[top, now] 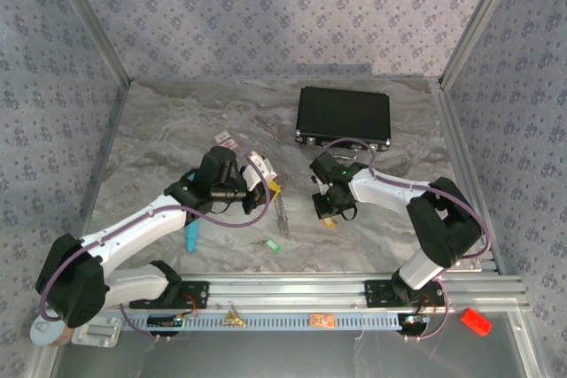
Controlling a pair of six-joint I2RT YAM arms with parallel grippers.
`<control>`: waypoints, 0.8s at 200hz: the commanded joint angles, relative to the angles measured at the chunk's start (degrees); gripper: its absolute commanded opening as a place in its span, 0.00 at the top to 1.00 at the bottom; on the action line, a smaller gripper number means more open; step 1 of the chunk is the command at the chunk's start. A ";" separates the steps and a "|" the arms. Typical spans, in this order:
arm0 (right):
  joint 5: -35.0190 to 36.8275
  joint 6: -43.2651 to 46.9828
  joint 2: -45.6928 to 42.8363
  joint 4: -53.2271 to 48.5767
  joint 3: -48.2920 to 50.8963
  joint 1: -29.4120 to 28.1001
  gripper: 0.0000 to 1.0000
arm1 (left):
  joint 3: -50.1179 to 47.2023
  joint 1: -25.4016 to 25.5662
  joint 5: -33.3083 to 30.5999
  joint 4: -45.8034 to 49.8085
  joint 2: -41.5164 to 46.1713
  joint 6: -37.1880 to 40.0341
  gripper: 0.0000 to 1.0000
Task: Put the keys on the keyring
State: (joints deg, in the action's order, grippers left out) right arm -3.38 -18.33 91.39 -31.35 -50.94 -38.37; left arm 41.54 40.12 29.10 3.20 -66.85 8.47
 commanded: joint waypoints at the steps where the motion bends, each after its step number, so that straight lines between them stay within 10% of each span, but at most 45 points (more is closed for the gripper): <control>1: 1.80 0.96 -1.18 -1.82 -1.31 -0.74 1.00 | 0.19 -0.40 1.17 -1.70 0.85 0.31 1.00; 160: -8.66 46.10 -34.36 15.85 8.48 -6.56 1.00 | 0.64 0.88 3.61 0.49 2.51 -12.68 1.00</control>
State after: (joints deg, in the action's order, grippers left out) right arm -8.10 19.25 59.11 -17.91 -42.68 -43.83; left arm 41.54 40.29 29.47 3.53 -66.17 -1.91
